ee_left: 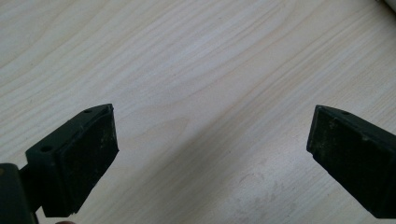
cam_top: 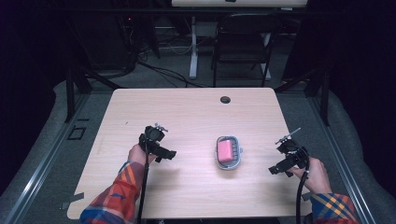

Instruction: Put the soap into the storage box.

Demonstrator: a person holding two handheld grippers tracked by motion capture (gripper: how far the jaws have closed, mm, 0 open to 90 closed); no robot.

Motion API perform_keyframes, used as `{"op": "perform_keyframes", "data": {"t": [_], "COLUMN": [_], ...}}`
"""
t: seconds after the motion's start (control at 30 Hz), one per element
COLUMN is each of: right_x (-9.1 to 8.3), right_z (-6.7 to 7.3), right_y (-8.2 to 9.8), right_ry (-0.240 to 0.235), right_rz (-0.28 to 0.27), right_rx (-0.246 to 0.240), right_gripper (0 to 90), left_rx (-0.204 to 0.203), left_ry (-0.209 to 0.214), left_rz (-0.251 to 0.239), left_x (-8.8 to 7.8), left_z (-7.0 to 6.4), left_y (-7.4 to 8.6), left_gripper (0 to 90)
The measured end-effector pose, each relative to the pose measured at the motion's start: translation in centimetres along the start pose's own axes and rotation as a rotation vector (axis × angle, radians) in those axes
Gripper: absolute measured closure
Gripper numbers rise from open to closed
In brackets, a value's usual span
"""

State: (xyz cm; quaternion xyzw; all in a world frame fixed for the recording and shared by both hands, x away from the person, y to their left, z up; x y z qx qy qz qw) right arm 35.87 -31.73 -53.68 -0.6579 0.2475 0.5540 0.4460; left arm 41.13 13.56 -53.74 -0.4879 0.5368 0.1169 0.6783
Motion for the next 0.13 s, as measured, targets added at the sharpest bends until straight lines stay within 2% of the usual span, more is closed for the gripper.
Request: {"op": "perform_keyframes", "data": {"t": [0.03,0.07,0.13], "right_x": [0.16,0.16,0.54], "right_z": [0.12,0.14,0.68], "right_y": [0.01,-0.08,-0.12], "right_ry": [-0.02,-0.017,-0.018], "right_rz": [0.01,0.046,0.02], "right_rx": [-0.004,-0.037,-0.034], "right_gripper": [0.0,0.0,0.0], "left_rx": [0.0,0.0,-0.002], "left_ry": [0.0,0.0,0.001], "left_rz": [0.0,0.0,-0.002], "left_x": [0.01,0.02,0.03], "left_z": [-0.01,0.0,0.02], "left_y": [0.0,0.01,0.02], "left_gripper": [1.8,1.9,1.8]}}
Point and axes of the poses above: each handheld gripper's, and its own axes: x roughly forward along the jaws, y roughly out of its underside, z roughly to its left, the point moved 2 cm from there along x, roughly forward along the jaws, and after that the axes turned 3 degrees about -z, right-handed, at the moved point
